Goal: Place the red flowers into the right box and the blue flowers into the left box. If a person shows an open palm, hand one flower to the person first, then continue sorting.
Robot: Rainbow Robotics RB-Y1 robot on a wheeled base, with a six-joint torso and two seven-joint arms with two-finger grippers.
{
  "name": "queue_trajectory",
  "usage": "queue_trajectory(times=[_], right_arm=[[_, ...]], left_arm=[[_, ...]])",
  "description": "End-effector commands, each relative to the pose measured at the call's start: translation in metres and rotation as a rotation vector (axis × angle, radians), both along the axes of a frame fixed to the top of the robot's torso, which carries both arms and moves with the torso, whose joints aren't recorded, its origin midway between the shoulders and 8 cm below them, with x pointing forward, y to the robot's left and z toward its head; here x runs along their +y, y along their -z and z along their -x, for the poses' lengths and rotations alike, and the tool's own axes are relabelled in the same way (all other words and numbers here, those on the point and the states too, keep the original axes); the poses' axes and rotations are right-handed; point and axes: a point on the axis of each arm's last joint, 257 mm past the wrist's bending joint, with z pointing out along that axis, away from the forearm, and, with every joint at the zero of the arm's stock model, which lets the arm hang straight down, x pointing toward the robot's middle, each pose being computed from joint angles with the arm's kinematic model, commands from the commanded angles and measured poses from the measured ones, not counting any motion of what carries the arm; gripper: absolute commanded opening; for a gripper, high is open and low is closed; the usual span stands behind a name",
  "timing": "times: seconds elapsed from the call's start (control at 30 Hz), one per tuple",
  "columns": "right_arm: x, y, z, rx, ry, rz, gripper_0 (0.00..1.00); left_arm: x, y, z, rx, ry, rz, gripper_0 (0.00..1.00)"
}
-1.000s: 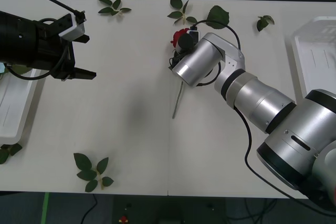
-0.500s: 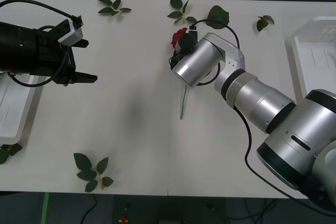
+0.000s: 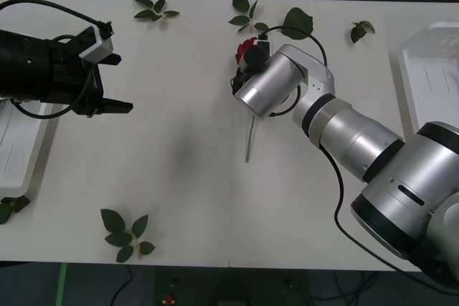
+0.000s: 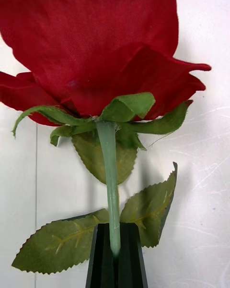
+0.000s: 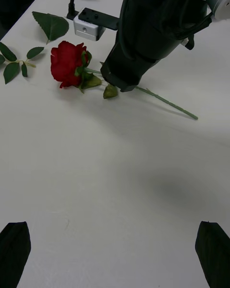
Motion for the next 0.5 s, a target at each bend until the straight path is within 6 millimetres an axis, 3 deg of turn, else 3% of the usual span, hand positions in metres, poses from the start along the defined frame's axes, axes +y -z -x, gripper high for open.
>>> queue_trajectory(times=[0.03, 0.33, 0.5], right_arm=[[0.015, -0.060, -0.014, -0.064, -0.058, -0.008, 0.00], [-0.044, -0.104, -0.015, -0.072, -0.029, 0.037, 0.00], [-0.098, -0.135, -0.014, -0.123, -0.034, 0.056, 0.00]], left_arm=[[0.009, -0.004, 0.001, -0.053, 0.028, -0.045, 1.00], [0.009, -0.004, 0.001, -0.053, 0.028, -0.045, 1.00], [0.009, -0.004, 0.001, -0.053, 0.028, -0.045, 1.00]])
